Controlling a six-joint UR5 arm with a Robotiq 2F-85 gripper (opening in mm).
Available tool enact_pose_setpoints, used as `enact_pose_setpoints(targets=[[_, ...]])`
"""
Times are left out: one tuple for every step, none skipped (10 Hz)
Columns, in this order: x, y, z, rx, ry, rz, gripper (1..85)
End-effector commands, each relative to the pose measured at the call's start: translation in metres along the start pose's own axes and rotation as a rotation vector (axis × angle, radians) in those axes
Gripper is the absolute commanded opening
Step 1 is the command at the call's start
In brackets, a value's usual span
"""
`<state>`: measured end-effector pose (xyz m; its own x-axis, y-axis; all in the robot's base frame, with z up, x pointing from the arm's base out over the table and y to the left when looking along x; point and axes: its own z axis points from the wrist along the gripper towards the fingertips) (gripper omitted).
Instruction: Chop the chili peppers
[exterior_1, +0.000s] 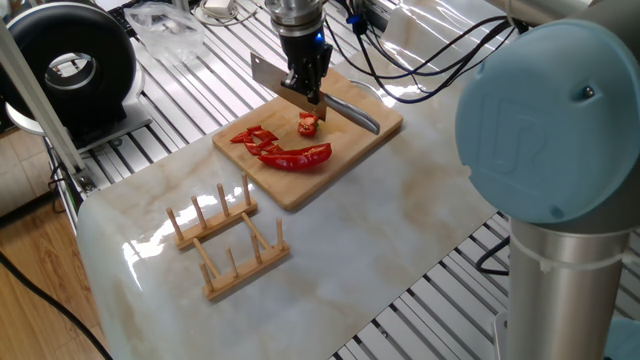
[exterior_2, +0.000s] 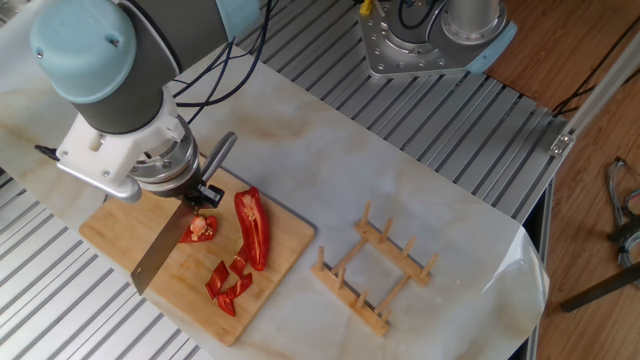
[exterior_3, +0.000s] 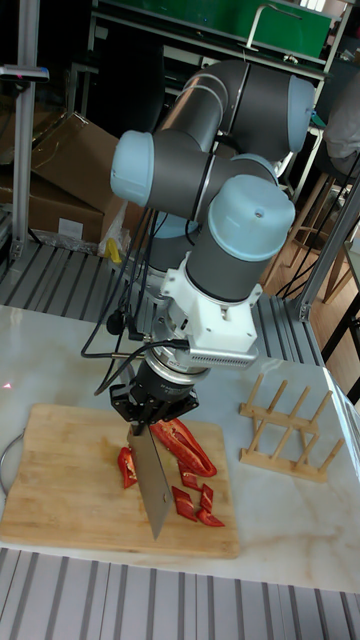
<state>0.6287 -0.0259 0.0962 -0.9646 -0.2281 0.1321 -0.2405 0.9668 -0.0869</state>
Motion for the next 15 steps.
enact_pose_setpoints(targets=[[-0.001,0.000,0.004,-0.014,-0.008,0.020,1.3],[-0.002,0.002,0.005,-0.022,-0.010,0.023,1.3],[-0.002,0.002,0.006,-0.022,-0.008,0.024,1.3],[-0.002,0.001,0.007,-0.021,-0.008,0.027,1.3],[-0.003,0.000,0.008,-0.016,-0.008,0.031,1.3],[-0.003,-0.001,0.008,-0.014,-0.010,0.036,1.3],[-0.003,-0.003,0.008,-0.006,-0.009,0.043,1.3],[-0.003,-0.004,0.009,-0.003,-0.010,0.046,1.3],[-0.005,-0.005,0.010,-0.002,-0.013,0.046,1.3],[-0.006,-0.004,0.012,-0.008,-0.016,0.048,1.3],[-0.008,-0.004,0.013,-0.009,-0.019,0.050,1.3],[-0.010,-0.003,0.015,-0.013,-0.023,0.051,1.3],[-0.011,-0.001,0.016,-0.021,-0.027,0.053,1.3],[-0.012,0.000,0.015,-0.026,-0.029,0.054,1.3],[-0.013,0.002,0.015,-0.032,-0.031,0.053,1.3]])
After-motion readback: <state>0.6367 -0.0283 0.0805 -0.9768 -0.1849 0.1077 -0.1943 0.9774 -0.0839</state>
